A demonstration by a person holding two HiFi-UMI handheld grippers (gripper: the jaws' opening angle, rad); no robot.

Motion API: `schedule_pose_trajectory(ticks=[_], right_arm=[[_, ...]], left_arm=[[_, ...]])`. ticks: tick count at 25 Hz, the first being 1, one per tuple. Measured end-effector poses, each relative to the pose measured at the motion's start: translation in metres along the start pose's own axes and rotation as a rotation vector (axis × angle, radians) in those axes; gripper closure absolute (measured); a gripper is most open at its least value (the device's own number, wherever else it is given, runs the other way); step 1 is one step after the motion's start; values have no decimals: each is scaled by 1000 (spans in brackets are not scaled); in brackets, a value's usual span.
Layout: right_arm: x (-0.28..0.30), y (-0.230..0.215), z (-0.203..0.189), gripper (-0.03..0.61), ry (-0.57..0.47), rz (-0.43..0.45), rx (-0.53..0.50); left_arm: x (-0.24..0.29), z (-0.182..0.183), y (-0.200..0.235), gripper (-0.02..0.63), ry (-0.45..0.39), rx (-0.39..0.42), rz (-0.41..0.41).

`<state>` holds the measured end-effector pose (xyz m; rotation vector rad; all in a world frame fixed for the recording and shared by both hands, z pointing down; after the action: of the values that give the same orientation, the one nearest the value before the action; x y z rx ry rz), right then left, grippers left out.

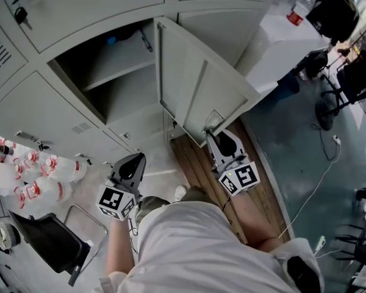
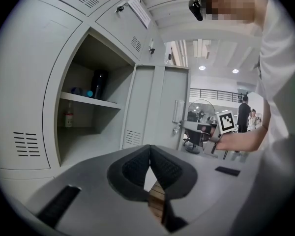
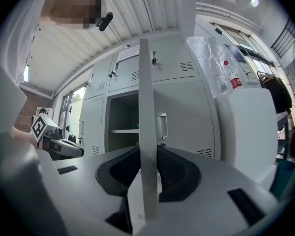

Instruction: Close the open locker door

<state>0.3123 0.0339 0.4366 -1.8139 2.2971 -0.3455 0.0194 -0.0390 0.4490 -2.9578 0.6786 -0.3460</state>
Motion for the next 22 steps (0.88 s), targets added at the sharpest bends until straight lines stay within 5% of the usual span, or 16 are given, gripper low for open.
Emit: schedule_pose_trajectory(ticks=[22], right_arm=[[21,105,-29,454,-21,-149,-25]], left_arm=[[-68,-18,67,611,-22,24,-125]])
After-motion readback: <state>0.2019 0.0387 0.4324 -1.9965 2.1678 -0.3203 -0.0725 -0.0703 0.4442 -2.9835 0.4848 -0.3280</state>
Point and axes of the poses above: the fingertips, and each gripper's own axes: x forward along the fingers, y to its left, z out of its top, the point moved 8 cm from there along -x, backward along the fingers, and after that the axes turned 15 degrees about x, right-handed, at the moved point
